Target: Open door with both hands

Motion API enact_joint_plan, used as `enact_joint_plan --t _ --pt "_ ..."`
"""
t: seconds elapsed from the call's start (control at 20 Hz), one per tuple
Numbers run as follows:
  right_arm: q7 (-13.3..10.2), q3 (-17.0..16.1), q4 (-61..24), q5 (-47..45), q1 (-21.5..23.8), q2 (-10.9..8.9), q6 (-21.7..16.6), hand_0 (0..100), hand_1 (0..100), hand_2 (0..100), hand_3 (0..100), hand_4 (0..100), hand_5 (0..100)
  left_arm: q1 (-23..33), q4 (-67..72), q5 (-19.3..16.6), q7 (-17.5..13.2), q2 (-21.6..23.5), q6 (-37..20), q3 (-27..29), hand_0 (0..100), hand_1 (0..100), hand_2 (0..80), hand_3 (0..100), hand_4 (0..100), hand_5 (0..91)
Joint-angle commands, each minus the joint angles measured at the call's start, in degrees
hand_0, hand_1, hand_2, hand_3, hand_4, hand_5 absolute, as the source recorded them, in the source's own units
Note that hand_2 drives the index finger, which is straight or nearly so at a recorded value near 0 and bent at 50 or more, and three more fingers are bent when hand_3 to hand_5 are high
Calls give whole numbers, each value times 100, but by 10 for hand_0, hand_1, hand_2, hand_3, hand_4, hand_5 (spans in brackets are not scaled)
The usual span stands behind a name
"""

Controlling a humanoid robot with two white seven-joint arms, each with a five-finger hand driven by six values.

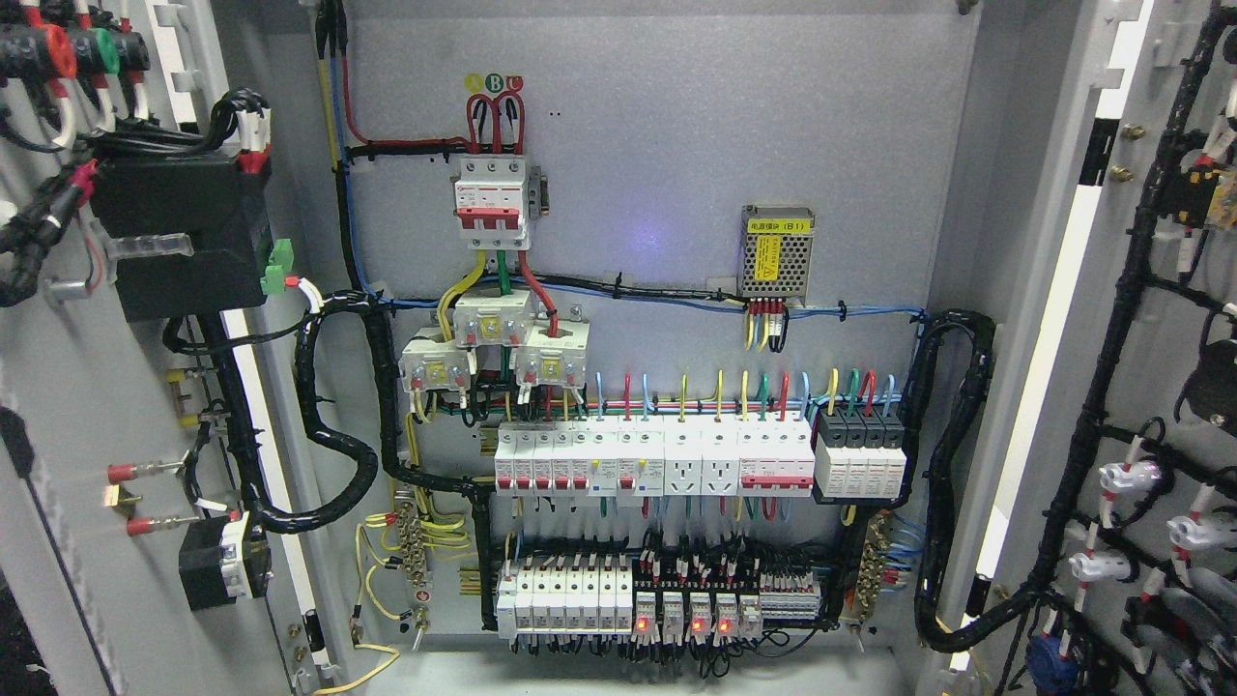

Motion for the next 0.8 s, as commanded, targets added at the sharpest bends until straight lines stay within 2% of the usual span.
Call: enact_joint_plan --t 0.0,0.4,0.6,0.75 --pt "-25 35 0 8 -20 -28 12 0 0 0 0 0 0 -51 -1575 150 -2 -450 -4391 691 0 0 0 0 0 0" --pt "-25 0 9 -10 -20 25 64 0 0 0 0 0 0 37 -1628 897 42 -354 -4778 1903 0 0 0 0 0 0" --pt "-25 -26 18 -27 -11 86 64 0 0 0 0 0 0 326 -1628 1090 51 -187 -5059 2501 0 0 0 0 0 0" --pt "-25 -35 140 -36 15 191 64 0 0 0 0 0 0 607 -1628 1389 51 -20 -5174 2878 0 0 0 0 0 0"
